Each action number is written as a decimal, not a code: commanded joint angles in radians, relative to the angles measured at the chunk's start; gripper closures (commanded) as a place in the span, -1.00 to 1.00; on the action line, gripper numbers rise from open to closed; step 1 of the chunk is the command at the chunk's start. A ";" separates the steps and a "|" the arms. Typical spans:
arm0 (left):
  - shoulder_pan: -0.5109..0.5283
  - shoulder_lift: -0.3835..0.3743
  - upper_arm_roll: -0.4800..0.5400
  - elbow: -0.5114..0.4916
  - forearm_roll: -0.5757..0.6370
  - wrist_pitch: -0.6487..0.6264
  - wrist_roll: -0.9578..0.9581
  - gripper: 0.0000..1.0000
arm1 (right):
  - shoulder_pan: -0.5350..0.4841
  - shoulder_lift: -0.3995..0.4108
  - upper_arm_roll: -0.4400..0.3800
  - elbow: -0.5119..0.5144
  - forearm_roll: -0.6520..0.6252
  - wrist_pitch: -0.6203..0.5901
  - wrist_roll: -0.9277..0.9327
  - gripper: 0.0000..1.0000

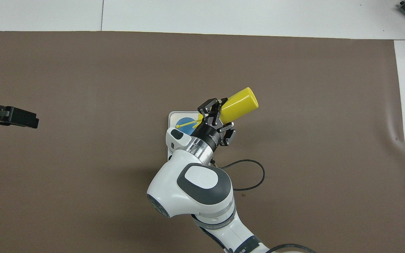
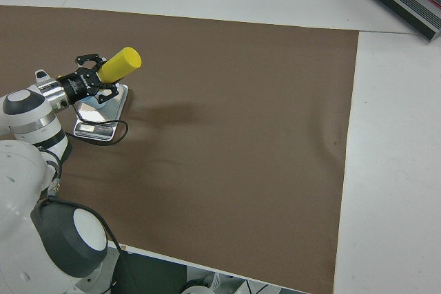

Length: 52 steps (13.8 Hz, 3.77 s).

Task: Pour seasoning into cup on scale with both arms
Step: 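Tilt the bottle nozzle-down over the cup with the right gripper, then turn the bottle upright and carry it back with the right gripper, then lower the bottle onto the table with the right gripper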

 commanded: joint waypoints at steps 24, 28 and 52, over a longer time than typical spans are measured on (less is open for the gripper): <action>0.017 -0.018 -0.010 -0.015 -0.013 -0.010 0.006 -1.00 | -0.414 -0.416 0.007 -0.192 0.872 0.262 -0.213 1.00; 0.017 -0.018 -0.010 -0.015 -0.013 -0.010 0.006 -1.00 | -0.532 -0.431 0.004 -0.192 1.142 0.284 -0.416 1.00; 0.017 -0.019 -0.010 -0.016 -0.012 -0.012 0.006 -1.00 | -0.932 -0.253 0.001 -0.401 2.552 0.319 -1.624 1.00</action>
